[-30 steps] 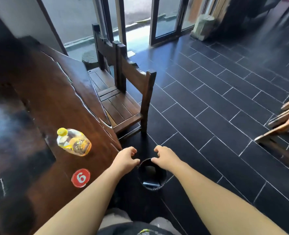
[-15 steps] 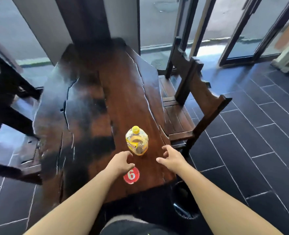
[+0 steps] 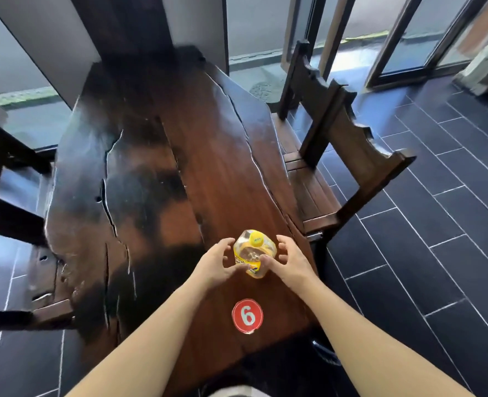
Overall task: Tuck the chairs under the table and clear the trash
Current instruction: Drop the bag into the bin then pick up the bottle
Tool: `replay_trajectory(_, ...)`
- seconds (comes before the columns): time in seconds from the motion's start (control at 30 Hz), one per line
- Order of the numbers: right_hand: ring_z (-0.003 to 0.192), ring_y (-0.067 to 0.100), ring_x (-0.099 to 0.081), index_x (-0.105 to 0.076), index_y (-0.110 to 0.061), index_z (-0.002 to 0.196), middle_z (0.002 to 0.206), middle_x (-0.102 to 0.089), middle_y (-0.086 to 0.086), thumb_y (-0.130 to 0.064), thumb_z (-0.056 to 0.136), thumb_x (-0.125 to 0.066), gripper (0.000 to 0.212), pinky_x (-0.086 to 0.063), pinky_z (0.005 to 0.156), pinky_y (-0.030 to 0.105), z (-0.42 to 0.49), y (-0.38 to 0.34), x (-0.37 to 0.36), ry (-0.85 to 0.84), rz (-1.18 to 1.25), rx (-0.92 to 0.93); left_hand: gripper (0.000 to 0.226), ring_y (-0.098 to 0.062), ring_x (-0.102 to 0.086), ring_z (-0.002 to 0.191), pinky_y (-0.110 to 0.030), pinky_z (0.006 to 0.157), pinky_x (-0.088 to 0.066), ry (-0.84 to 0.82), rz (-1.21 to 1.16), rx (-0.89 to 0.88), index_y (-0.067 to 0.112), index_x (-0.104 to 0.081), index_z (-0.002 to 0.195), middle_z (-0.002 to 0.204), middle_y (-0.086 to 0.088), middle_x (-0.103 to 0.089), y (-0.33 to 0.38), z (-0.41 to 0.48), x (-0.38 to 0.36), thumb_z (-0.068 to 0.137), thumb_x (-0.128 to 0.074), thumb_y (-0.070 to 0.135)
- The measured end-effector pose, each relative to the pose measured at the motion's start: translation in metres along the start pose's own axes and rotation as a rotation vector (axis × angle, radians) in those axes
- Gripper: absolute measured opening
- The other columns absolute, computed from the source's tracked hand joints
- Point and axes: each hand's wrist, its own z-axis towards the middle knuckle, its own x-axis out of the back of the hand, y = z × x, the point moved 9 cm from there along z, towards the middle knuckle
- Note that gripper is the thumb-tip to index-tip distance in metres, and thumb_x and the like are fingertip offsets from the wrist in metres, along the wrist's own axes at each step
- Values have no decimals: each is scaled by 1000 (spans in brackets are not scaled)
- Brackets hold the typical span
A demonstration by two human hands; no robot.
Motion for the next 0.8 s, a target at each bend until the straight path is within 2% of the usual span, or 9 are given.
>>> replay_trajectory(0.13,127,20,-54,-39,-27,148,143,-52,-1,-52,83,-74,77,-50,100,35,5,9,-5,-4,75,-24,68,-13,-60,108,-25,89,-49,-50,-90,-18,29,-44,138,120,8,-60,3,9,-10,80,-77,43)
replay_trajectory(0.33,122,19,-59,-50,-26,139,133,-61,-2,-45,83,-76,65,-55,99,44,7,16,-3,-6,185,-30,47,-4,-65,91,-14,73,-50,-9,-159,-8,31,-52,117,103,11,-64,4,12,-16,79,-77,45)
replay_trajectory(0.5,122,16,-58,-48,-26,143,135,-59,-6,-45,86,-74,66,-56,98,38,-6,29,25,66,198,-33,44,-3,-65,88,-8,66,-46,-26,-153,-35,30,-52,111,99,12,-64,31,10,-33,79,-78,43)
replay_trajectory(0.63,117,11,-59,-51,-29,140,130,-61,-9,-43,86,-75,61,-55,89,25,-28,52,65,126,249,-27,41,-4,-66,85,-7,63,-47,-47,-127,-90,31,-51,108,96,14,-63,68,5,-66,79,-78,43)
replay_trajectory(0.73,116,12,-60,-53,-27,141,130,-62,-9,-43,85,-77,63,-56,92,32,-46,78,100,165,280,-22,41,-3,-66,85,-12,69,-51,-67,-126,-116,30,-53,106,97,9,-66,96,-2,-100,77,-79,45)
replay_trajectory(0.8,115,13,-61,-52,-26,142,129,-62,-9,-43,84,-77,66,-56,96,36,-60,100,124,172,307,-22,43,-6,-66,89,-26,79,-53,-70,-102,-133,28,-54,106,99,6,-66,116,-10,-125,77,-80,46)
